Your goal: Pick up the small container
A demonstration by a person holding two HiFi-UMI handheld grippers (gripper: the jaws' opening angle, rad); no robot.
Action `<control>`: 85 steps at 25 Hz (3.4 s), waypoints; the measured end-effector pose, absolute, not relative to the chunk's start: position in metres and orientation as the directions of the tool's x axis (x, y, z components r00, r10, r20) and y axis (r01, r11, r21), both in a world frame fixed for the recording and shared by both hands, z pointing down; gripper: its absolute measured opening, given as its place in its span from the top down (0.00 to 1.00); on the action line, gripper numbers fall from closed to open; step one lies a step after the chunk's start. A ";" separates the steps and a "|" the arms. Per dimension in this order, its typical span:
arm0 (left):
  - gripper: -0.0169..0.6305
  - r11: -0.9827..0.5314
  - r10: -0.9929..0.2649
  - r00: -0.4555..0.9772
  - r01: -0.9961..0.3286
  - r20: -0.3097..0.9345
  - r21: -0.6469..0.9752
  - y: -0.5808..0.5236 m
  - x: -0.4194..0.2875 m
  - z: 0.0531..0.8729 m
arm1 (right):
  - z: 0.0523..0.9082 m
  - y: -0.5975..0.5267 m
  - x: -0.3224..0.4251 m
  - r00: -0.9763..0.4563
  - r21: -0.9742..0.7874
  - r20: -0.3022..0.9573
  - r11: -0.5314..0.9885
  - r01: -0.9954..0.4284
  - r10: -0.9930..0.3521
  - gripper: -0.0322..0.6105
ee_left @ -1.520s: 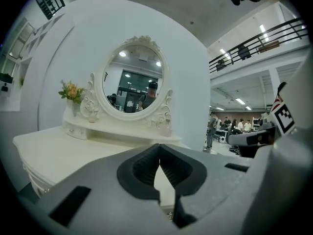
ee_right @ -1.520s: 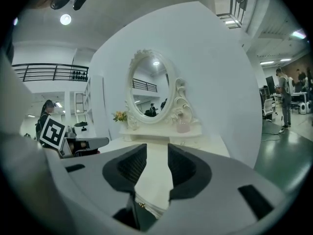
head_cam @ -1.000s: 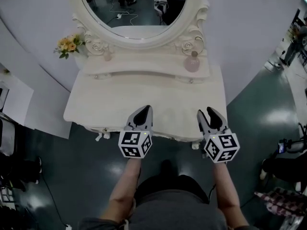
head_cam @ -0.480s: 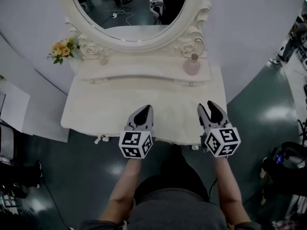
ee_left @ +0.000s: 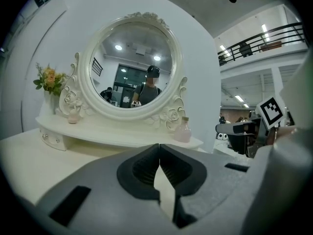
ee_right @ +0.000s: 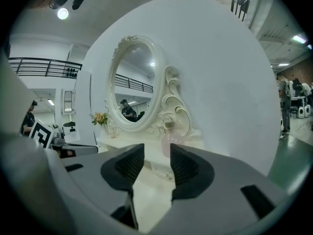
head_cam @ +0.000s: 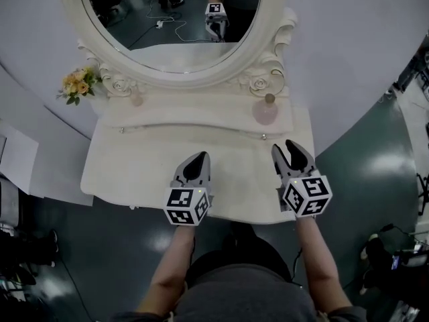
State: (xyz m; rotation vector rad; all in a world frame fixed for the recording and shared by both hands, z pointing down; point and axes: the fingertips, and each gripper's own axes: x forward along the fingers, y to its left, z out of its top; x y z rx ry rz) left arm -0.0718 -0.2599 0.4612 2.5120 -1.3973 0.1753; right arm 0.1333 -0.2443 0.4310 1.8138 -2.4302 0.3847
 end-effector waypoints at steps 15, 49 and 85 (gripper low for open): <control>0.96 -0.441 -0.837 0.476 -0.879 0.270 0.181 -0.314 -0.059 0.471 | 0.435 -0.347 0.143 -0.338 -0.111 0.244 0.320 -0.941 -0.909 0.69; 0.96 -0.322 -0.863 0.380 -0.922 0.334 0.216 -0.337 -0.080 0.494 | 0.439 -0.402 0.127 -0.375 0.013 0.240 0.390 -0.921 -0.895 0.73; 0.96 -0.358 -0.877 0.406 -0.909 0.256 0.215 -0.312 -0.087 0.465 | 0.334 -0.323 0.094 -0.431 -0.012 -0.020 0.431 -0.902 -0.902 0.73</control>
